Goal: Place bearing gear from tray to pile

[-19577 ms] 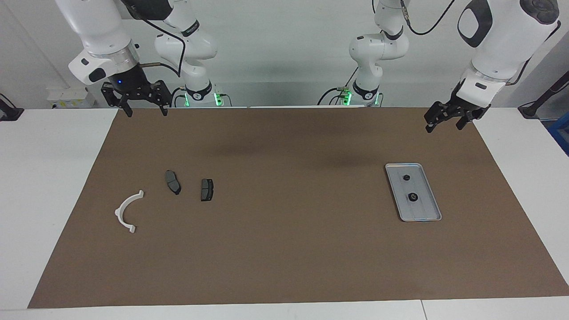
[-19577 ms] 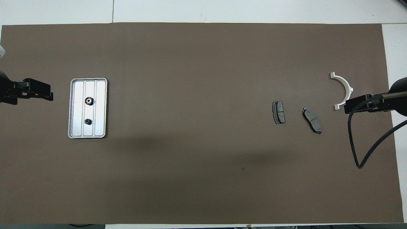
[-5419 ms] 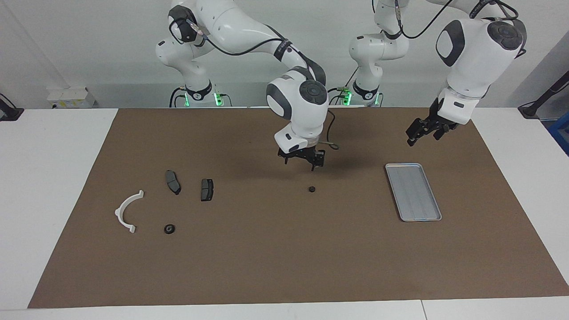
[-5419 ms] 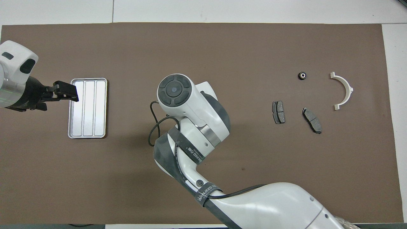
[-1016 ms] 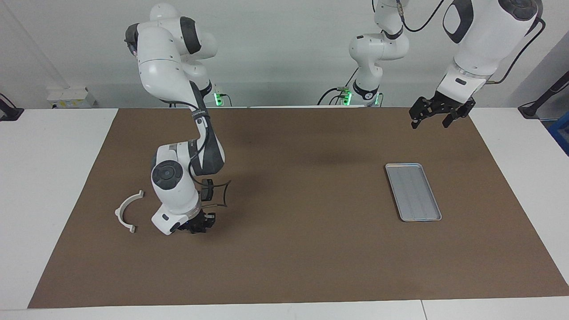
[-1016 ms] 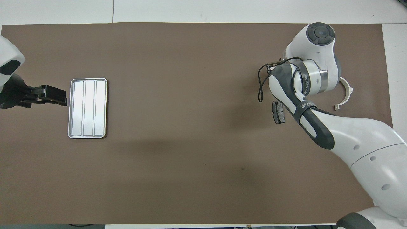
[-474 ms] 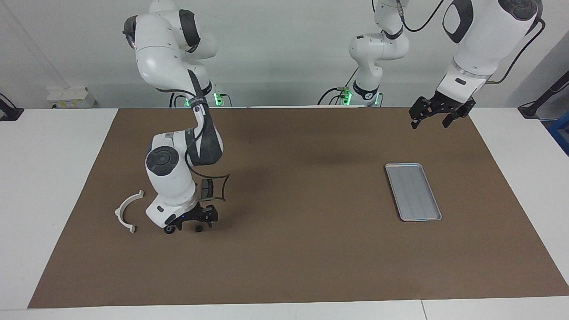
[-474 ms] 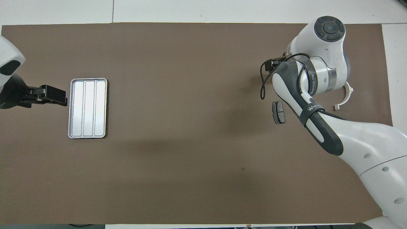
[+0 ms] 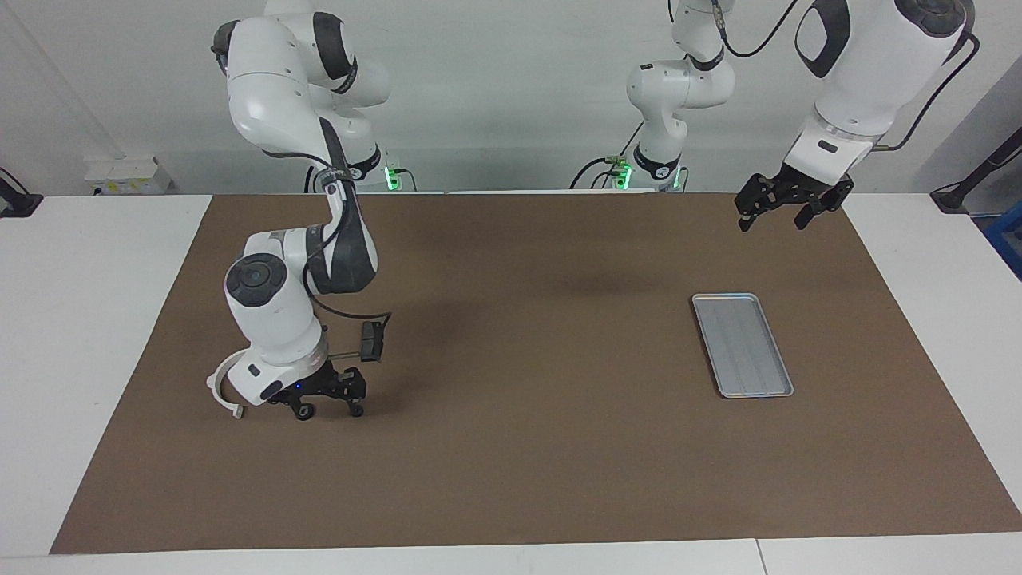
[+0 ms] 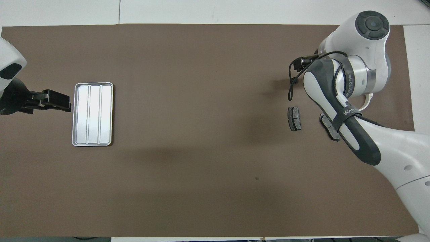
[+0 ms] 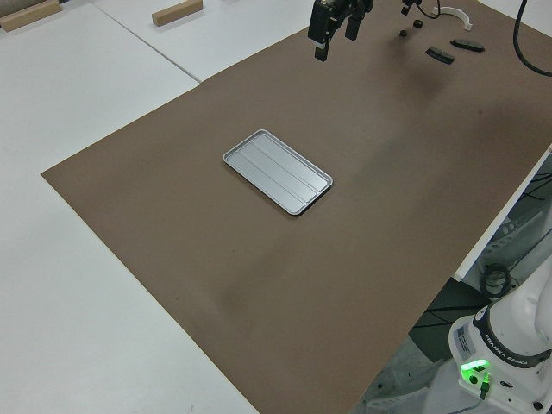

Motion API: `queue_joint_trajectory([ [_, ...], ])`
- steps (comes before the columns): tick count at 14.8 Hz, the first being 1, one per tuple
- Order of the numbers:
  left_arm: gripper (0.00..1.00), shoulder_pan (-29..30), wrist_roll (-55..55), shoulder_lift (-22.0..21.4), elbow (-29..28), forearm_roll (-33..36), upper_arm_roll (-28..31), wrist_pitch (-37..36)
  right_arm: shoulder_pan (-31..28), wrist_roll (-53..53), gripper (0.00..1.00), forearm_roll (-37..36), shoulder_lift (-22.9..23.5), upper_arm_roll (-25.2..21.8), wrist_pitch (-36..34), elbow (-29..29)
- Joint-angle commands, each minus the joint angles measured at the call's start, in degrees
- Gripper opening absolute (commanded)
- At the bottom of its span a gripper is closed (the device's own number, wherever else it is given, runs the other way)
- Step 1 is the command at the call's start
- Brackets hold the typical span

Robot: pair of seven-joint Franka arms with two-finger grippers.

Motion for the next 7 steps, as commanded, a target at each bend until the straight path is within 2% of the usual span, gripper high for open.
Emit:
queue_joint_trajectory([
  [1, 1.0, -0.3, 0.6, -1.0, -0.5, 1.0, 0.3, -0.9, -0.8, -2.7, 1.0, -0.3, -5.6, 0.9, -3.3, -2.8],
  [3, 1.0, -0.3, 0.6, -1.1, -0.5, 1.0, 0.3, -0.9, -1.2, -4.4, 1.0, 0.2, -10.1, 0.9, -6.2, -5.0],
  [7, 1.0, -0.3, 0.6, -1.1, -0.5, 1.0, 0.3, -0.9, -1.3, -7.1, 1.0, 0.8, -22.4, 0.8, -13.8, -10.9],
])
